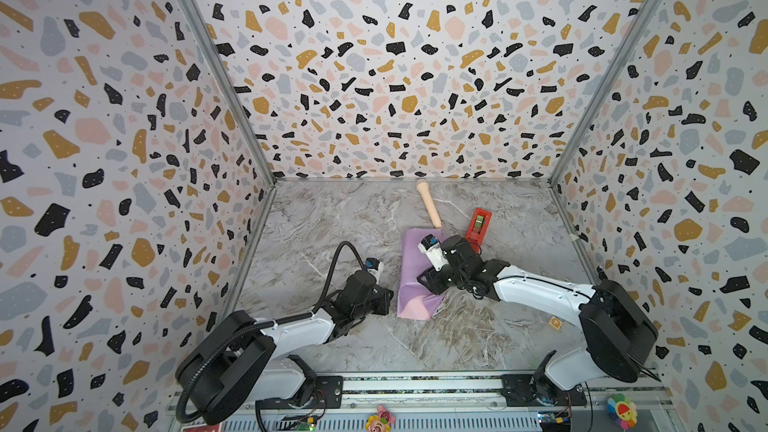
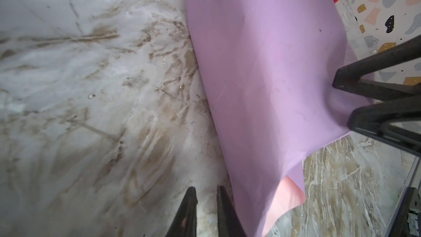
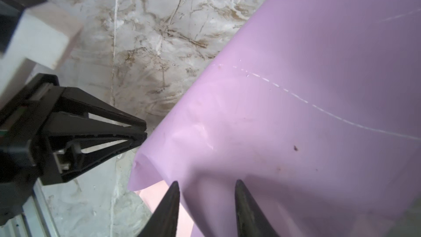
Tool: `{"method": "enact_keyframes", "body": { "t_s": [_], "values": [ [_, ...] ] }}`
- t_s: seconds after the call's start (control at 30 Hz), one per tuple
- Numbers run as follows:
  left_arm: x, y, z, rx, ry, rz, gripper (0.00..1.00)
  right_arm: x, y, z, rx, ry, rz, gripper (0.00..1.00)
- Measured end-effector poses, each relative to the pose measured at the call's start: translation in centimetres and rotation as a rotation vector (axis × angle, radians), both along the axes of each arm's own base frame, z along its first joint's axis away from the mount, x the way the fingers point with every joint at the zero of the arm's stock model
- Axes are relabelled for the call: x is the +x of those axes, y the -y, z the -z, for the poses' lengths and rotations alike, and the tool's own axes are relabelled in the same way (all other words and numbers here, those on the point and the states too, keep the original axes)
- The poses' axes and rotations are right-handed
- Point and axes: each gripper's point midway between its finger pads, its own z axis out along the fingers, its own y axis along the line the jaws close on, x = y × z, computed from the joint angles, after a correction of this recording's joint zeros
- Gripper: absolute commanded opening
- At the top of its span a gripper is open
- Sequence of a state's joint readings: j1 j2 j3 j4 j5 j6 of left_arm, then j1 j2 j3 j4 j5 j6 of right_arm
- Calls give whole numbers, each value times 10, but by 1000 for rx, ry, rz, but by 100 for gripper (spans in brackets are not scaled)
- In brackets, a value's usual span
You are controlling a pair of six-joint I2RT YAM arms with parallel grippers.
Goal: Wrap the gift box in paper
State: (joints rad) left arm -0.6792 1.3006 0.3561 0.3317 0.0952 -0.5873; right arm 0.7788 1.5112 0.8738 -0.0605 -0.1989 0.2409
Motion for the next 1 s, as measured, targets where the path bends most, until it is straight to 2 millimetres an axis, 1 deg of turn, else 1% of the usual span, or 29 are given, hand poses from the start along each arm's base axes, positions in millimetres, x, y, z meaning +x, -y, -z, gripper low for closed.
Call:
{"method": "enact_keyframes", "body": {
  "t_s": [0.17,0.5,0.63,0.73,1.0],
  "values": [
    [0,1,6,12,-8,7,17,5,1,0,-7,8,9,35],
    [-3,8,7,11,2,43,14,10,3,-2,21,-16,4,32],
    [-4,12,5,2,8,58,13,17,9,-2,33,-26,22,29],
    [-6,16,4,-5,10,73,13,19,14,2,33,-34,33,28],
    [-11,22,2,-17,11,101,11,19,15,6,66,-17,37,25]
  ]
}}
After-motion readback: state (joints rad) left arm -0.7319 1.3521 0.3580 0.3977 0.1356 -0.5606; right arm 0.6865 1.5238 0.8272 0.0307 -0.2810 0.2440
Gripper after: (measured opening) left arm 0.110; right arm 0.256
